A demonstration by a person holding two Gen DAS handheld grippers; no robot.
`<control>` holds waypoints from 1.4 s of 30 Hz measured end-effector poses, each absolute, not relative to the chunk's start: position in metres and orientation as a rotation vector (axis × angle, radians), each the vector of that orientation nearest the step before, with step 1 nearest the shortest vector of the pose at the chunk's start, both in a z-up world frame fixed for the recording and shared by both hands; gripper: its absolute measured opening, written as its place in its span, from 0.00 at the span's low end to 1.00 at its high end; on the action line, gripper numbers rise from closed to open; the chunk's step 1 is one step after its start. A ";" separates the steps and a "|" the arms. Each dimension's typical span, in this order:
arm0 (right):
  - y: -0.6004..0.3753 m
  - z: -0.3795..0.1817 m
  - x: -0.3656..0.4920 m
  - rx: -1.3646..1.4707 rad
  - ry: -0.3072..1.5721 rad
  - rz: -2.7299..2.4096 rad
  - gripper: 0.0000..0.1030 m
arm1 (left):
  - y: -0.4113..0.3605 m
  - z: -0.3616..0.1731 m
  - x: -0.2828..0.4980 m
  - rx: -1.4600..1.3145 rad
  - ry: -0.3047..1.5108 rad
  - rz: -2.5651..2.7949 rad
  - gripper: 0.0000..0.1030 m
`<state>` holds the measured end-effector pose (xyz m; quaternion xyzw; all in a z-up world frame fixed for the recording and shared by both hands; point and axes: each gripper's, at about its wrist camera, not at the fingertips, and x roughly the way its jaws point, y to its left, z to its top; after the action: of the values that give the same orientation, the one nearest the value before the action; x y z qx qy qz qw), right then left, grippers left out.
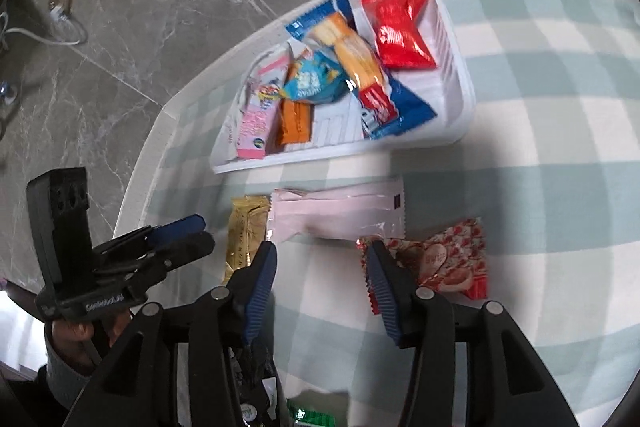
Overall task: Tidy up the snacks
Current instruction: 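Move left tool to the gold packet while right tool moves to red heart-print packet, then grasp the gold packet with left tool while right tool grasps red heart-print packet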
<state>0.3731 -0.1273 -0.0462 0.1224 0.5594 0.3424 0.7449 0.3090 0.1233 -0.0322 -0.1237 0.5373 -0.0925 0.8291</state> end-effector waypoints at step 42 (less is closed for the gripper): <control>-0.182 -0.061 0.390 0.239 1.265 0.476 0.59 | 0.105 -0.065 0.330 -0.175 1.215 -0.177 0.48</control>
<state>0.3904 -0.1819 -0.0614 0.1102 0.5839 0.2197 0.7737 0.3302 0.1050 -0.0649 -0.0822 0.5692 -0.0831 0.8138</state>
